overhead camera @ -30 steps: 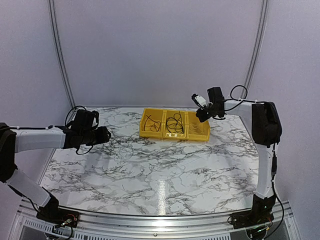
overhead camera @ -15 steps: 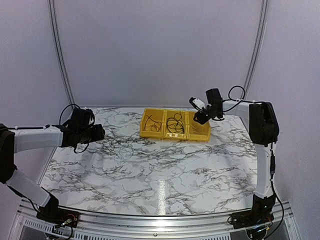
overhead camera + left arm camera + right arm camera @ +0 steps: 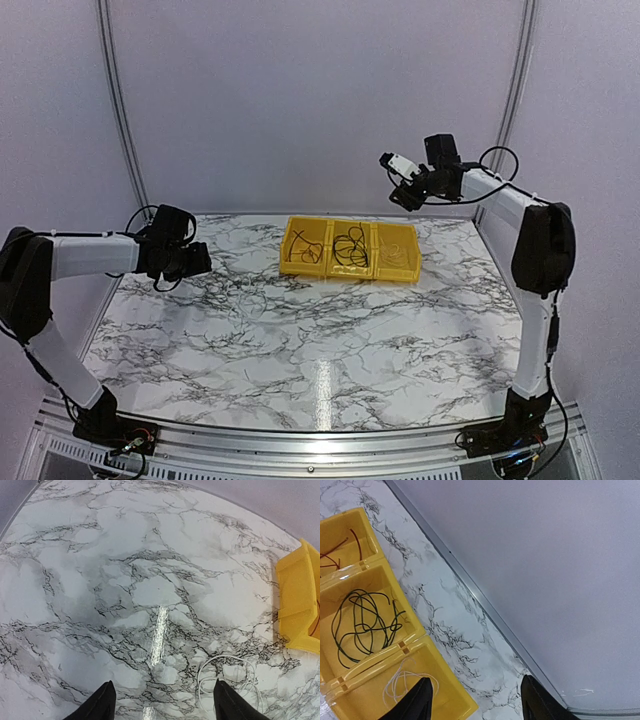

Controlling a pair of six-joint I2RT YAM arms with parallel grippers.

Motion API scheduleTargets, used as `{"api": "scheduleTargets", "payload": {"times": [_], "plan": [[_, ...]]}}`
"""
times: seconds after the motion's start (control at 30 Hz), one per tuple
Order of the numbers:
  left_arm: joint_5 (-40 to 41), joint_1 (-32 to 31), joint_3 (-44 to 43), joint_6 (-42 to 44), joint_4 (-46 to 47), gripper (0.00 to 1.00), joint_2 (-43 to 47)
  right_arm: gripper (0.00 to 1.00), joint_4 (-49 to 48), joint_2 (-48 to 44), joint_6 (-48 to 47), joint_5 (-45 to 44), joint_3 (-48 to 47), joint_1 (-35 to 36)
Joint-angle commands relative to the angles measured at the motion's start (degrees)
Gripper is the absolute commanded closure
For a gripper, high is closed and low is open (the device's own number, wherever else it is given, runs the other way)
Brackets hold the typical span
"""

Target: Untangle the cables

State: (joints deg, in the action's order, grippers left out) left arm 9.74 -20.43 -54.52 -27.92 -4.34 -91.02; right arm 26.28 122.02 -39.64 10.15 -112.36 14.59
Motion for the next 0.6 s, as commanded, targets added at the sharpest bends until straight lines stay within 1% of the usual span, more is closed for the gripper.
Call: {"api": "scheduleTargets", "payload": {"times": [0.0, 0.1, 0.17, 0.3, 0.4, 0.5, 0.57], "plan": [[-3.3, 0.7, -3.4, -1.7, -5.9, 0.3, -3.1, 0.38, 6.1, -4.9, 1.1, 7.9, -1.7, 2.3], [-5.2, 1.0, -5.9, -2.4, -6.4, 0.33, -5.9, 0.37, 7.6, -6.5, 2.7, 13.5, -2.1, 3.3], [-6.2, 1.2, -7.2, -3.1, -6.6, 0.35, -7.8, 0.37, 7.7, -7.1, 3.6, 15.1, -2.3, 4.2], [-8.9, 1.9, -10.2, -3.9, -6.6, 0.47, -11.6, 0.38, 8.2, -7.8, 1.0, 13.5, -2.1, 7.2], [-13.7, 2.1, -13.1, -2.4, -6.9, 0.56, -15.7, 0.38, 8.5, -8.0, 0.0, 12.9, -1.5, 8.8], [-17.0, 2.1, -14.5, 0.1, -7.0, 0.57, -18.4, 0.39, 8.8, -8.2, -0.3, 13.3, -1.0, 9.7], [-18.1, 2.1, -15.2, 3.3, -6.8, 0.57, -20.0, 0.39, 9.0, -8.4, -0.3, 13.6, -0.9, 10.0]]}}
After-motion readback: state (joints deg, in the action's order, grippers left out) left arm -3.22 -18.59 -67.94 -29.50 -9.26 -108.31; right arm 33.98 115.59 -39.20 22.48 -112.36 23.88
